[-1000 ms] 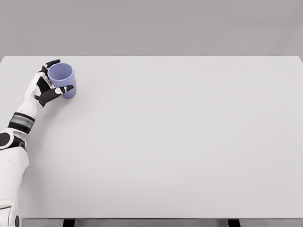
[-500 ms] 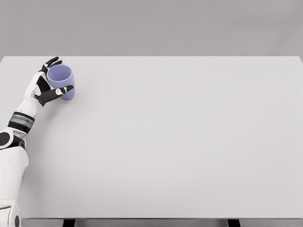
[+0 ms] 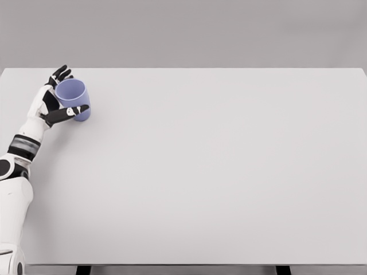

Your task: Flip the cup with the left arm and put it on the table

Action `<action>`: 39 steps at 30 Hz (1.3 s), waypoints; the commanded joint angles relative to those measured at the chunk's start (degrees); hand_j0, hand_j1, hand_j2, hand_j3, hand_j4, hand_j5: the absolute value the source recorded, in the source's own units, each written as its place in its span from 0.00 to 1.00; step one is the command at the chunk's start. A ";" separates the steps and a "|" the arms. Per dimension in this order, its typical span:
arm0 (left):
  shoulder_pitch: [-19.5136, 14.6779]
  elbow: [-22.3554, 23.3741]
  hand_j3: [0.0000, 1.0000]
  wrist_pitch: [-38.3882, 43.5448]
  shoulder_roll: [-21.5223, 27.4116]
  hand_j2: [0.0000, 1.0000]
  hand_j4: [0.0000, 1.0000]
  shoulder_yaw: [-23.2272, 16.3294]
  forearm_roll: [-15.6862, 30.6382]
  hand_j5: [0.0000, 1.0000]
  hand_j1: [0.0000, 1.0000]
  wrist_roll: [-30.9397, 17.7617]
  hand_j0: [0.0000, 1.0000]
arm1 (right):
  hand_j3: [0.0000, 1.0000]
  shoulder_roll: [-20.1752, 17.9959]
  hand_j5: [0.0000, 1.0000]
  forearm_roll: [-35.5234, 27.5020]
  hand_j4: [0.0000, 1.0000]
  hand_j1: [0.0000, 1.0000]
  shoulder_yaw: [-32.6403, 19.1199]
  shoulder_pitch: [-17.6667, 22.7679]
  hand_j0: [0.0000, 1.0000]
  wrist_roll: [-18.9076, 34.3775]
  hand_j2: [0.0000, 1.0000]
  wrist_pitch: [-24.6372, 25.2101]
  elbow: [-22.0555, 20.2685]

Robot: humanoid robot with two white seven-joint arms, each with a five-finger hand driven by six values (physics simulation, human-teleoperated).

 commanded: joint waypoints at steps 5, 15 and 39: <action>0.00 -0.51 1.00 -0.01 0.32 1.00 1.00 0.07 0.47 1.00 1.00 0.00 1.00 | 1.00 0.00 1.00 0.02 1.00 1.00 0.01 0.00 1.00 0.01 1.00 -0.08 0.05; 0.18 -1.83 1.00 -0.10 0.58 1.00 1.00 0.24 0.47 1.00 1.00 0.00 1.00 | 1.00 0.00 1.00 -0.07 1.00 1.00 0.01 0.00 1.00 0.01 1.00 0.00 -0.03; 0.79 -4.65 1.00 -0.19 2.08 1.00 1.00 2.35 0.82 1.00 1.00 0.00 1.00 | 1.00 0.00 1.00 0.02 1.00 1.00 0.01 0.00 1.00 0.01 1.00 0.00 0.05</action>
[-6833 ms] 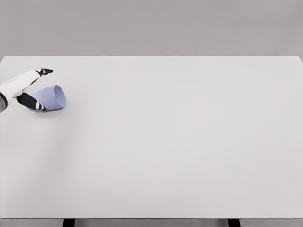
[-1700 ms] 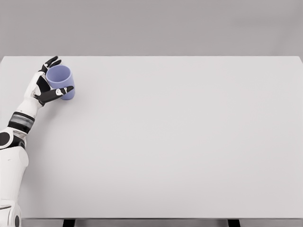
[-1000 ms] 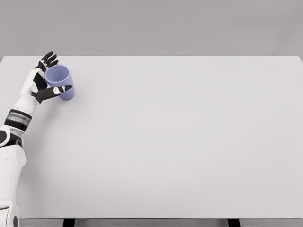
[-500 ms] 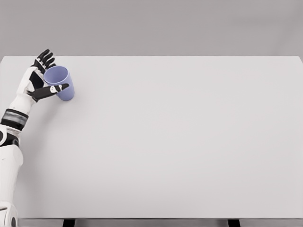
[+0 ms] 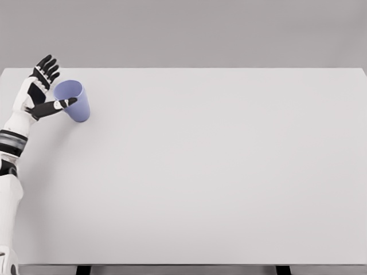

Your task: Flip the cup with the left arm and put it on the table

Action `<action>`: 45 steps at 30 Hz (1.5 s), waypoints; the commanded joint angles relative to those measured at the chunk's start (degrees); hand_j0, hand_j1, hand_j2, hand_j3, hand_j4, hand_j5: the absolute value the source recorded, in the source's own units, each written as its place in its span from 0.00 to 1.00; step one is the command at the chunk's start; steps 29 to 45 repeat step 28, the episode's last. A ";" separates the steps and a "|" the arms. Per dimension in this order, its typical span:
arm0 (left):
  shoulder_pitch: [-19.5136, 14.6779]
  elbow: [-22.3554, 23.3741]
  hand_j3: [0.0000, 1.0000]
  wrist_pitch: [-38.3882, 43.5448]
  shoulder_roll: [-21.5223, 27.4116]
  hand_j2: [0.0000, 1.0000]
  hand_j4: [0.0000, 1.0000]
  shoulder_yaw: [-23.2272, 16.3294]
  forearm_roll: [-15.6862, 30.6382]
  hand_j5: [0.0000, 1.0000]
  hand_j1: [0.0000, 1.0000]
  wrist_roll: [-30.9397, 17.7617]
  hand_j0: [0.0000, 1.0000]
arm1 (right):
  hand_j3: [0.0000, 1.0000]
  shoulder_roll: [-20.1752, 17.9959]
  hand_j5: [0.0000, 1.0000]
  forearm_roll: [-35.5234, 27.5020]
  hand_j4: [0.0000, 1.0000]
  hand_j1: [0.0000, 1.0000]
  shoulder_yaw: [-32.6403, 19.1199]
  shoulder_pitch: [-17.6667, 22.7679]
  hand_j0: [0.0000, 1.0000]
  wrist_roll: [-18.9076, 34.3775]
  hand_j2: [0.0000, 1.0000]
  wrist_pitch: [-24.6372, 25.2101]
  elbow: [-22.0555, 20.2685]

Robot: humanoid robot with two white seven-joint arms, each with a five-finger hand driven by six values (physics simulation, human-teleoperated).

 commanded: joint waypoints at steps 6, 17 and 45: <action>2.28 -5.01 1.00 0.37 2.86 1.00 1.00 0.45 2.87 1.00 1.00 0.00 1.00 | 1.00 0.00 1.00 0.02 1.00 1.00 0.02 0.00 1.00 0.01 1.00 -0.08 0.03; 15.38 -35.24 1.00 -0.42 13.50 1.00 1.00 -0.25 5.43 1.00 1.00 0.00 1.00 | 1.00 0.00 1.00 0.01 1.00 1.00 0.02 0.00 1.00 0.01 1.00 0.01 -0.06; 24.08 -55.20 1.00 -2.70 15.87 1.00 1.00 -2.80 5.08 1.00 1.00 0.00 1.00 | 1.00 0.00 1.00 0.02 1.00 1.00 0.02 0.00 1.00 0.01 1.00 0.01 -0.06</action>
